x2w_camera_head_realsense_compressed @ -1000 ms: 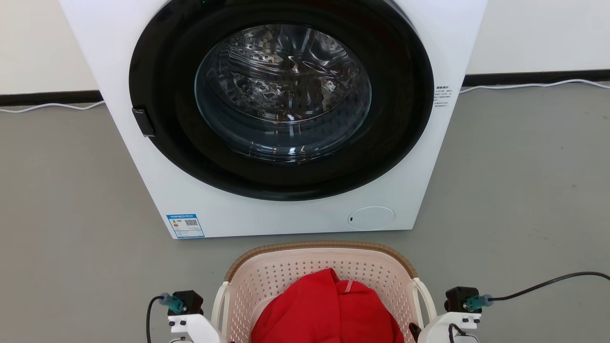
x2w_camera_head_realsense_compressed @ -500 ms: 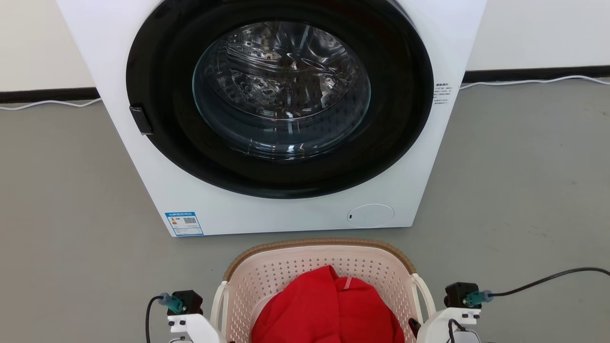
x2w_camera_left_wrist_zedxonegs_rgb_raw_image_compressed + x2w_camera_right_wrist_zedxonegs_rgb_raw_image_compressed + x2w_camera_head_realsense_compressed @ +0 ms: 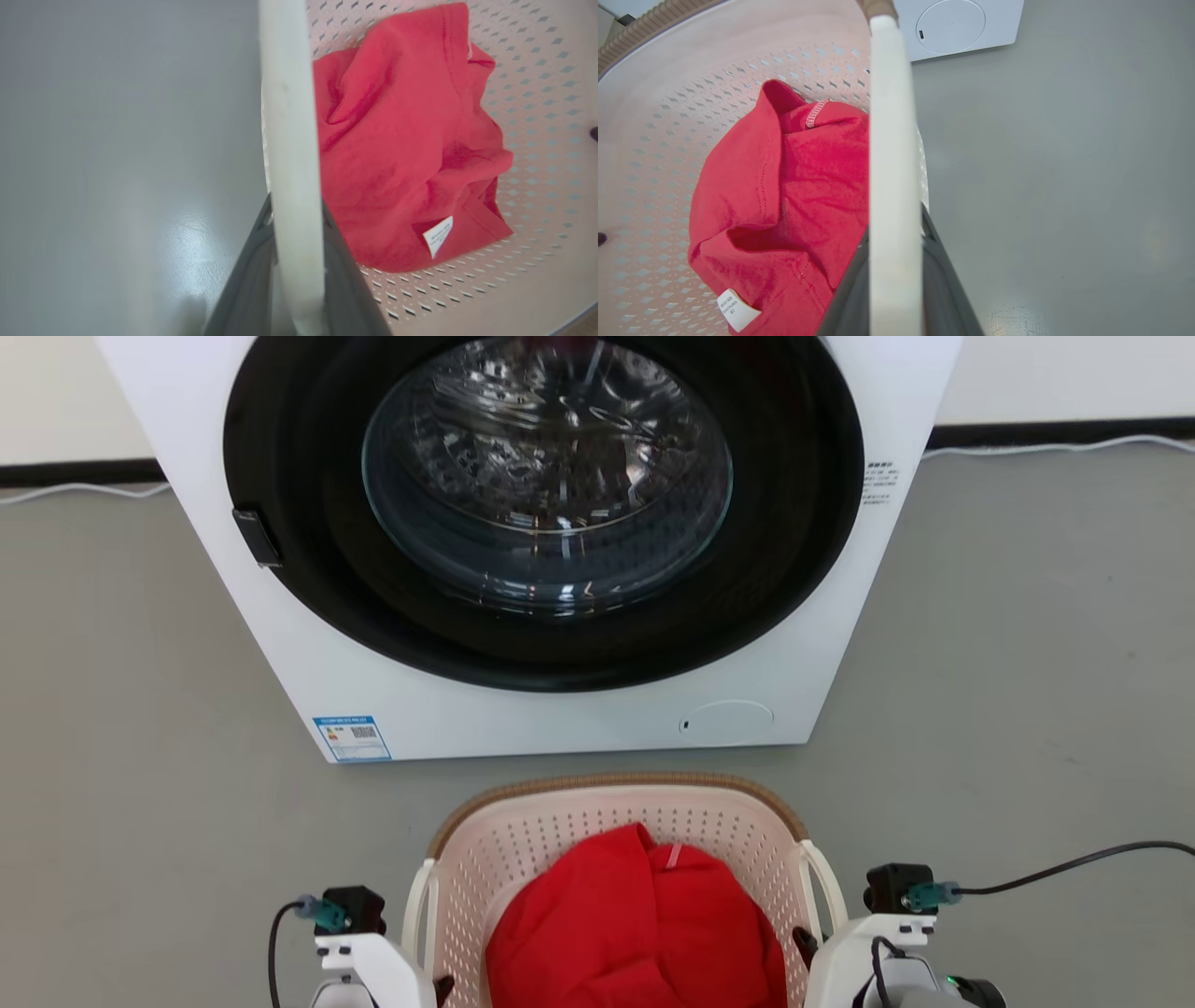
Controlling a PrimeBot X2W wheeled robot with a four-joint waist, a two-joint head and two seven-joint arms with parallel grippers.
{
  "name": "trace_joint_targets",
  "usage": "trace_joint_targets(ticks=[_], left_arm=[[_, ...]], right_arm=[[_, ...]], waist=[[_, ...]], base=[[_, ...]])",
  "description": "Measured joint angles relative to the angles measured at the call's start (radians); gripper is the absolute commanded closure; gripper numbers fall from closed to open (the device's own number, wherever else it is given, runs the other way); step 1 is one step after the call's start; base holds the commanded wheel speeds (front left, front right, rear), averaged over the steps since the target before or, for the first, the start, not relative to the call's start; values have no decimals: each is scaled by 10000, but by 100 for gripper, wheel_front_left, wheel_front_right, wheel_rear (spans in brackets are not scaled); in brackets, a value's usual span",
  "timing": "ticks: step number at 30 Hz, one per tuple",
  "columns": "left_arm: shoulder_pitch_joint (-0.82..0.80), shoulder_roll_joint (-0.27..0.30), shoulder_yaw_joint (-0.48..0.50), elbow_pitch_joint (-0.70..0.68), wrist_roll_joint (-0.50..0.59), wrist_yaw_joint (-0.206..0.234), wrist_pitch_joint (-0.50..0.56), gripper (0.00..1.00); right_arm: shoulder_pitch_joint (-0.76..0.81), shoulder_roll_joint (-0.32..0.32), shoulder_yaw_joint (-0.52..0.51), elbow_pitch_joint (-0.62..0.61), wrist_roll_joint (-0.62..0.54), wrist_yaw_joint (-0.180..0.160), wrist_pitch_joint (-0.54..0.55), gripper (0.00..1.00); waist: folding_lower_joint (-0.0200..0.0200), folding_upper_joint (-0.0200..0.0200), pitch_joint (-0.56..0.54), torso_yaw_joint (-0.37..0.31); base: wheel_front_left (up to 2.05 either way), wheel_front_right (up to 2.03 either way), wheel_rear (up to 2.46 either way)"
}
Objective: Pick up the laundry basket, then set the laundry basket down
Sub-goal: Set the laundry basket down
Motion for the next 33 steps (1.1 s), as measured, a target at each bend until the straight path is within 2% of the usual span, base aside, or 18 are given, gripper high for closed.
trace_joint_targets(ticks=[15,33], left_arm=[[-665,1066,44,-1179,261,0,-702,100],[-1761,1987,50,-2013,456,-13,-1216,100]], right_arm=[[-957,102,487,-232,261,0,-708,100],[-2271,167,980,-460,508,-2,-1250,100]], waist=[[0,0,1441,-93],[0,0,3561,-71]], base=[[0,0,0],[0,0,0]])
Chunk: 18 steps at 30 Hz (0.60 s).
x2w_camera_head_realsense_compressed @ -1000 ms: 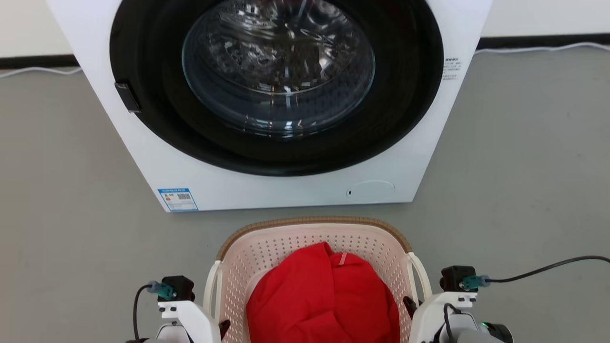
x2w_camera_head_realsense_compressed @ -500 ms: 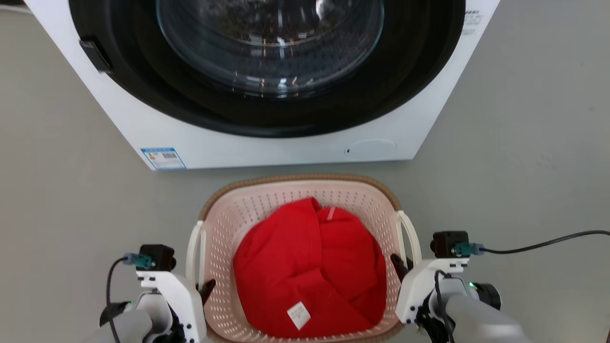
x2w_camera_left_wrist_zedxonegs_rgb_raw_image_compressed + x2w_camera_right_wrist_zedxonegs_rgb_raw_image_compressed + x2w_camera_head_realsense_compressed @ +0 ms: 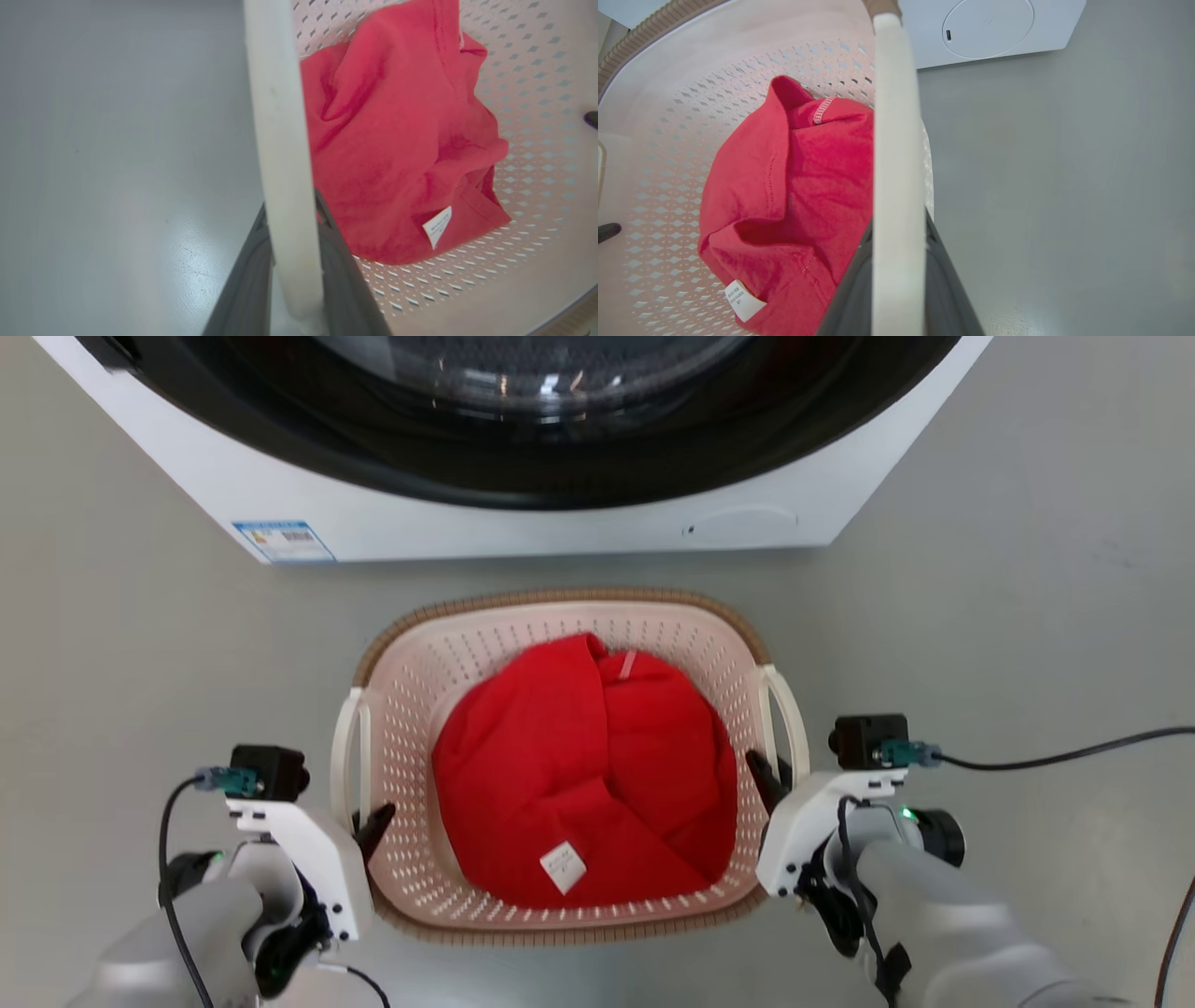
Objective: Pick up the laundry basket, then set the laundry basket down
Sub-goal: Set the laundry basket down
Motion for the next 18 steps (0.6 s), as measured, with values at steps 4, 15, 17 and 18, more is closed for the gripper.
trace_joint_targets(ticks=[4,15,17,18], left_arm=[[-335,119,-2,-105,50,0,-174,100],[-1326,614,-38,-489,140,-27,-669,100],[-1510,681,-46,-529,165,-27,-742,100],[-1585,709,-52,-554,209,-27,-784,100]], right_arm=[[-377,2,50,-6,0,0,-96,100],[-1594,33,-230,-65,-138,0,-180,100],[-1758,40,-368,-75,-280,0,-184,100],[-1832,44,-462,-81,-357,0,-184,100]], waist=[[0,0,517,21],[0,0,2069,97],[1,0,2348,109],[0,0,2482,116]], base=[[0,0,0],[0,0,0],[0,0,0],[0,0,0]])
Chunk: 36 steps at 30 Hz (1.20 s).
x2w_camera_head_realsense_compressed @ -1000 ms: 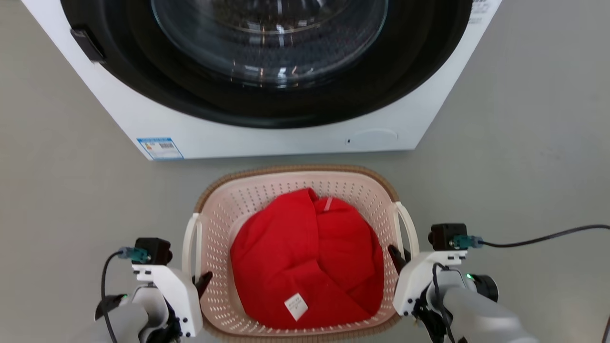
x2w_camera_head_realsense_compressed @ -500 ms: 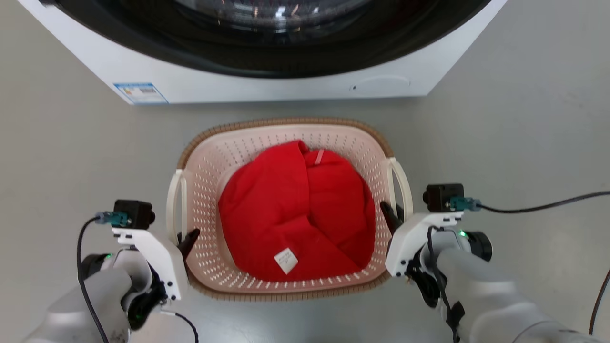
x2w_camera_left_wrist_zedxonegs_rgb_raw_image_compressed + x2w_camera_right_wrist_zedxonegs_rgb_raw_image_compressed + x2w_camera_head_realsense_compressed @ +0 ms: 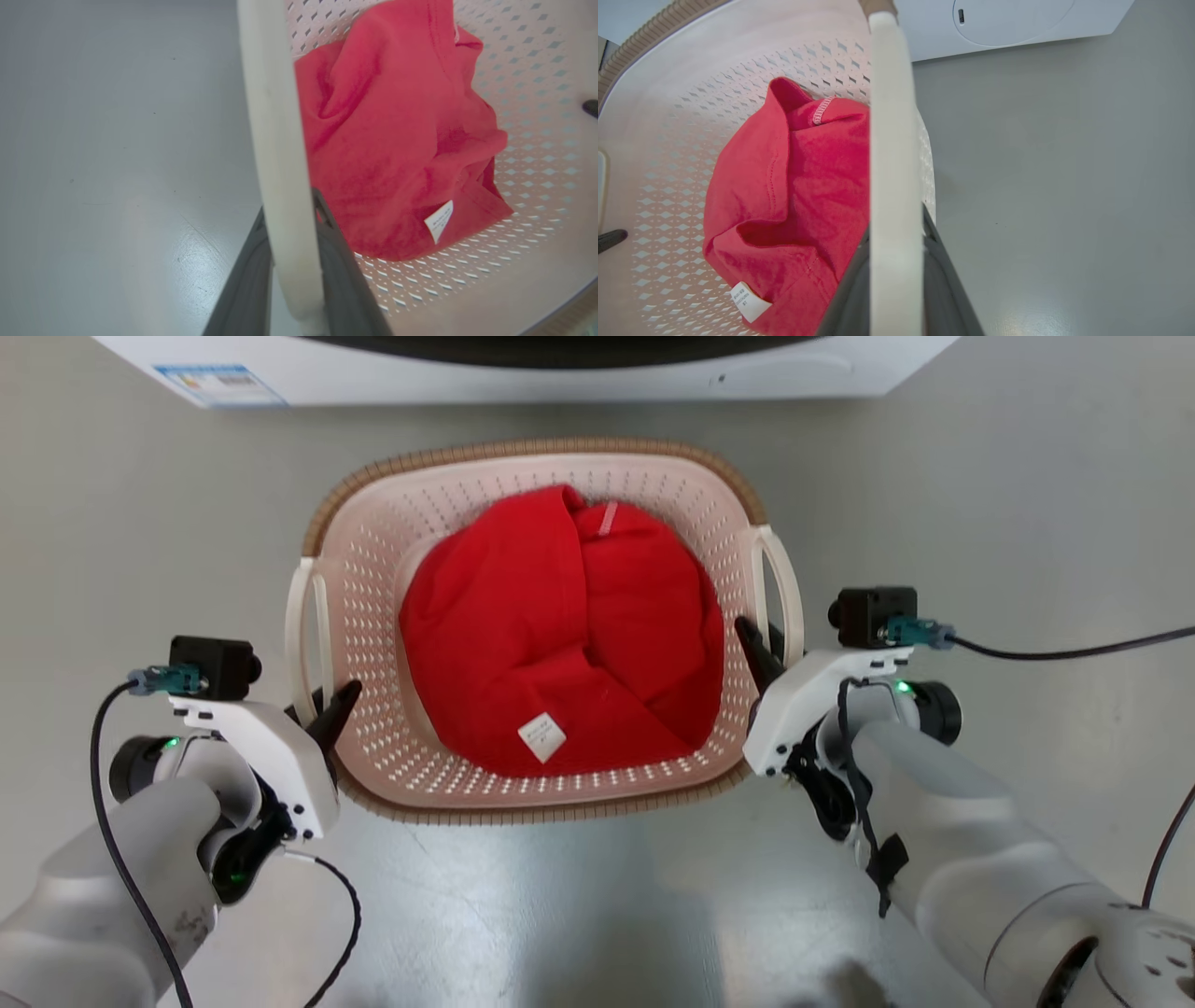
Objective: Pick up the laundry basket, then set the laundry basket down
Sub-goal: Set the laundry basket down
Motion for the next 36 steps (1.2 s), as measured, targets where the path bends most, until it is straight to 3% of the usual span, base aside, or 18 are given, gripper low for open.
trace_joint_targets(ticks=[8,17,31,36], left_arm=[[-509,242,-56,-151,288,0,-399,100],[-1095,378,-27,-234,449,2,-621,100],[-1412,430,1444,-552,1705,0,-623,100],[-1414,403,1730,-596,1939,0,-623,100]], right_arm=[[-441,-12,-995,-234,-951,-2,-2,100],[-634,-54,-2934,-656,-2903,-2,-2,100],[-266,-127,-6017,-1944,-5804,-69,-15,100],[-164,-127,-6497,-2215,-6263,-69,-13,100]], waist=[[0,0,979,39],[0,0,1820,74],[1,0,2766,218],[0,0,2988,268]], base=[[0,0,0],[0,0,0],[0,0,0],[0,0,0]])
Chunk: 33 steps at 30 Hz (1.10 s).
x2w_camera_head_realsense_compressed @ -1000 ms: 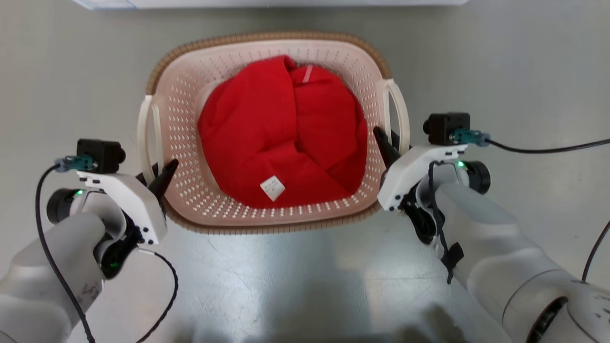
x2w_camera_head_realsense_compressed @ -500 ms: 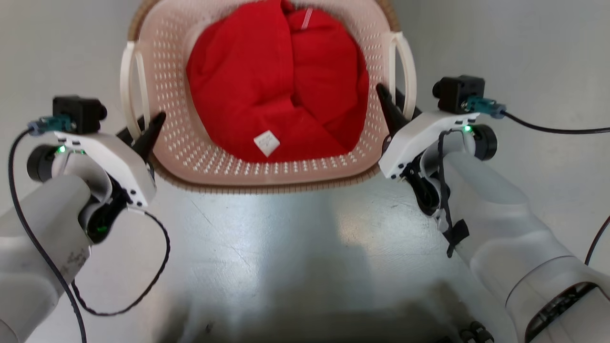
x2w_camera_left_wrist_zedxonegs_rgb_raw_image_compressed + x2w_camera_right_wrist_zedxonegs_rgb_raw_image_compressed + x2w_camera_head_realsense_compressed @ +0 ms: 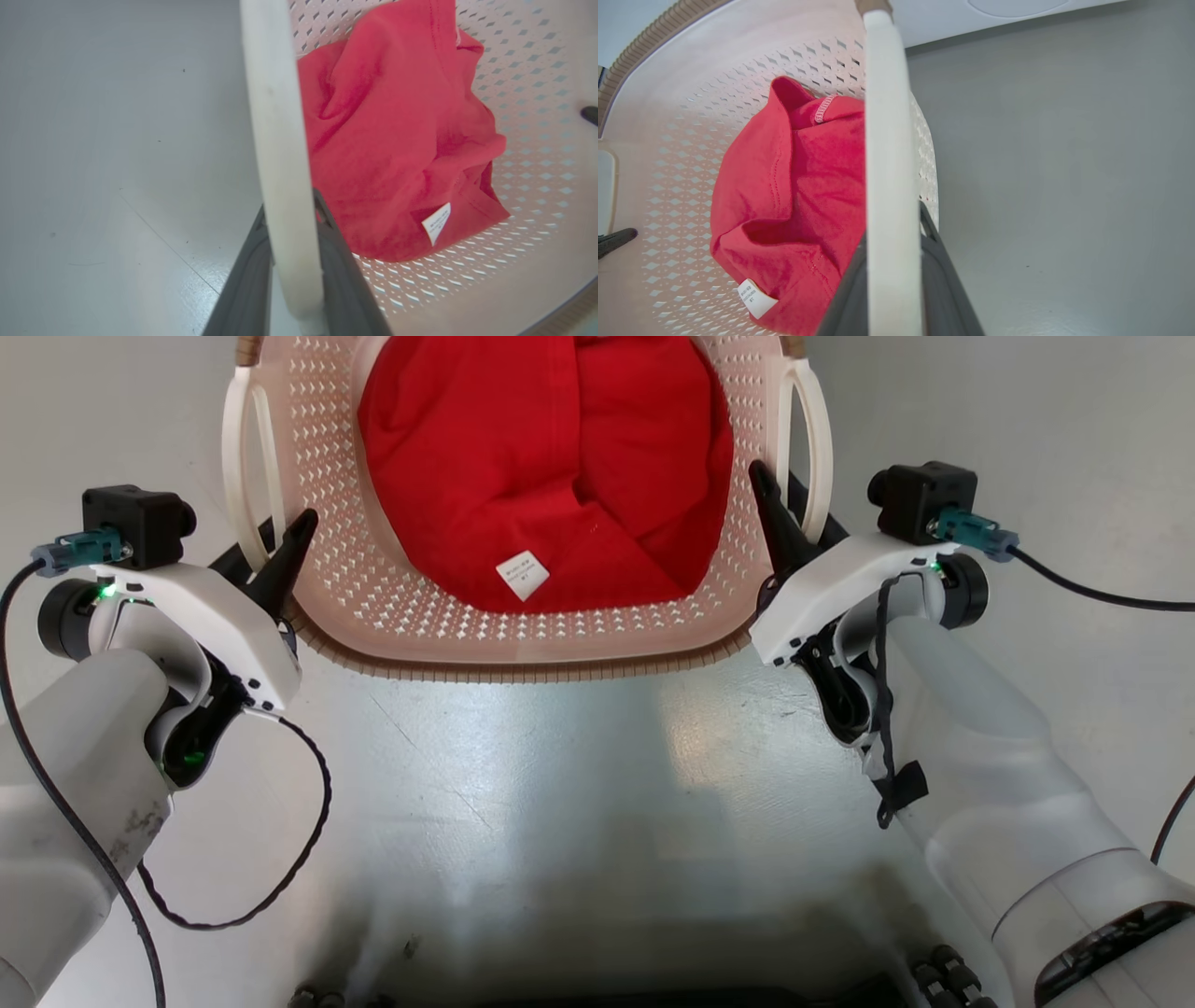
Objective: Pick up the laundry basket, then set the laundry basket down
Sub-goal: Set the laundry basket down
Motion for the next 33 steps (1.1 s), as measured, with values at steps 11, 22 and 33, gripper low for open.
trace_joint_targets(ticks=[11,22,33], left_arm=[[-15,-12,456,-140,384,0,-42,100],[-15,-75,445,-138,468,2,-42,100],[-154,-77,495,-136,545,0,-42,100]], right_arm=[[42,-15,-445,-347,-284,0,0,100],[42,-17,-537,-224,-291,2,0,100],[35,-15,-711,-322,-430,6,-29,100]], waist=[[0,0,286,50],[0,0,342,85],[0,0,452,89]], base=[[0,0,0],[0,0,0],[0,0,0]])
